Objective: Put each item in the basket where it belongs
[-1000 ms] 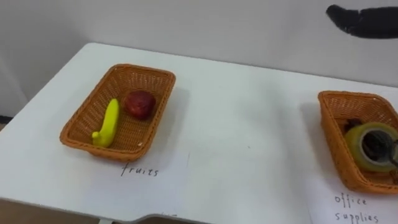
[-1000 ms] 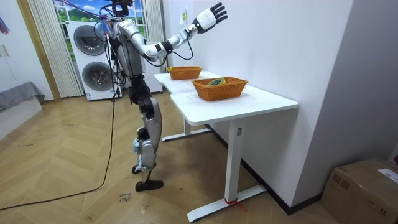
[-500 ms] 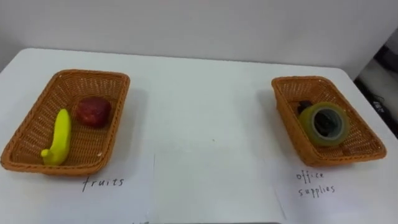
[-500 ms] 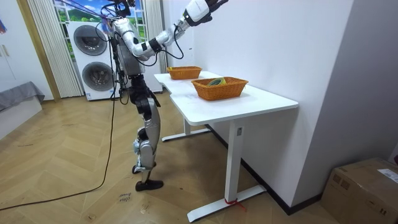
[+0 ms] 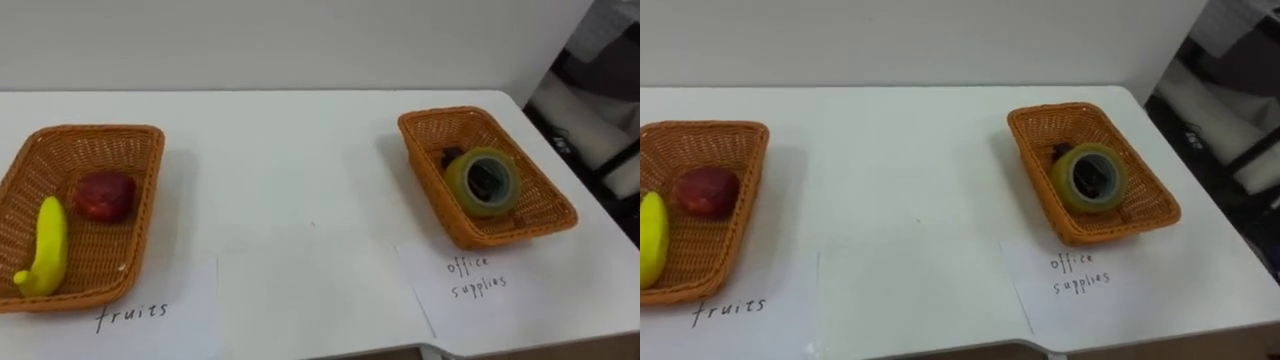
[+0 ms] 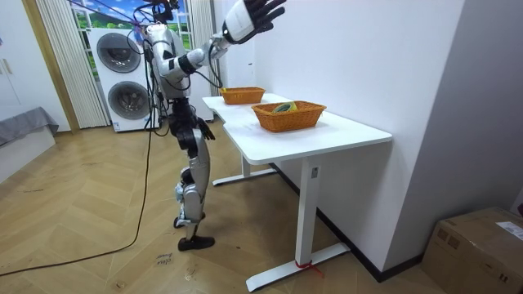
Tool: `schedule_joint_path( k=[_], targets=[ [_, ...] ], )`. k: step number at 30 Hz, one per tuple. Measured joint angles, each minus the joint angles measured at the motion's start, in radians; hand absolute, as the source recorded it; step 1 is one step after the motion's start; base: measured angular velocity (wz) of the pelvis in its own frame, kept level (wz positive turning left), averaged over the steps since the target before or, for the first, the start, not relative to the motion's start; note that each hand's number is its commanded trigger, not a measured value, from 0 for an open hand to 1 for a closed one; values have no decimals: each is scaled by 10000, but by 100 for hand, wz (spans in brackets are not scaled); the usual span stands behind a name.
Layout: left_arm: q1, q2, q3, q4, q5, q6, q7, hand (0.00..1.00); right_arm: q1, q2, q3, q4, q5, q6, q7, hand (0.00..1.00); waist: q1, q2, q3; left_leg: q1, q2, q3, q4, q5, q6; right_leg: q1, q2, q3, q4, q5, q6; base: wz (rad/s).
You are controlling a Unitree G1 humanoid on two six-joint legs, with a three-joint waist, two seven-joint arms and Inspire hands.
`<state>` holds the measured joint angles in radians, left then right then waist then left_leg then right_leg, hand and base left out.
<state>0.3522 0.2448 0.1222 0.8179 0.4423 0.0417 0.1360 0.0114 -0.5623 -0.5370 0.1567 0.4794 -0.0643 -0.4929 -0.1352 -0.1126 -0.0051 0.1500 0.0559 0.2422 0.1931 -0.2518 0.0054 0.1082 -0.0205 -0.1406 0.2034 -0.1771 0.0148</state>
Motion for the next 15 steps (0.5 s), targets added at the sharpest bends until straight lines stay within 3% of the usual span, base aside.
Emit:
schedule_joint_path(
  k=[4, 5, 10, 12, 15],
  targets=[
    [54, -40, 125, -1, 12, -9, 130, 0, 611, 3, -93, 660, 142, 0, -552, 0, -87, -28, 16, -92, 60, 52, 13, -36, -51, -145, 60, 27, 10, 21, -34, -12],
    [51, -44, 157, -8, 18, -10, 105, 0, 731, 12, -259, 679, 232, 0, -707, 0, -144, 36, -17, -167, 78, 55, 57, -44, -60, -204, 71, 27, 12, 27, -44, -3],
    [72, -65, 317, -18, 16, -1, 112, 0, 994, 30, -448, 1178, 258, -93, -1433, 0, -243, 151, 11, -152, 110, 209, 39, -41, -67, -247, 90, 55, 10, 30, -49, -4],
    [66, -161, 326, -18, 12, -2, 146, 0, 1004, 150, -456, 1556, 259, -136, -1704, 0, -242, 159, 10, -111, 114, 267, -3, -41, -68, -252, 92, 59, -4, 33, -55, -8],
    [41, -347, 350, -20, 44, -3, 366, 0, 1431, 634, -648, 2168, 301, -222, -1980, 0, -238, 136, 9, -77, 117, 285, -65, -46, -78, -291, 95, 61, -12, 24, -63, -1]
  ],
)
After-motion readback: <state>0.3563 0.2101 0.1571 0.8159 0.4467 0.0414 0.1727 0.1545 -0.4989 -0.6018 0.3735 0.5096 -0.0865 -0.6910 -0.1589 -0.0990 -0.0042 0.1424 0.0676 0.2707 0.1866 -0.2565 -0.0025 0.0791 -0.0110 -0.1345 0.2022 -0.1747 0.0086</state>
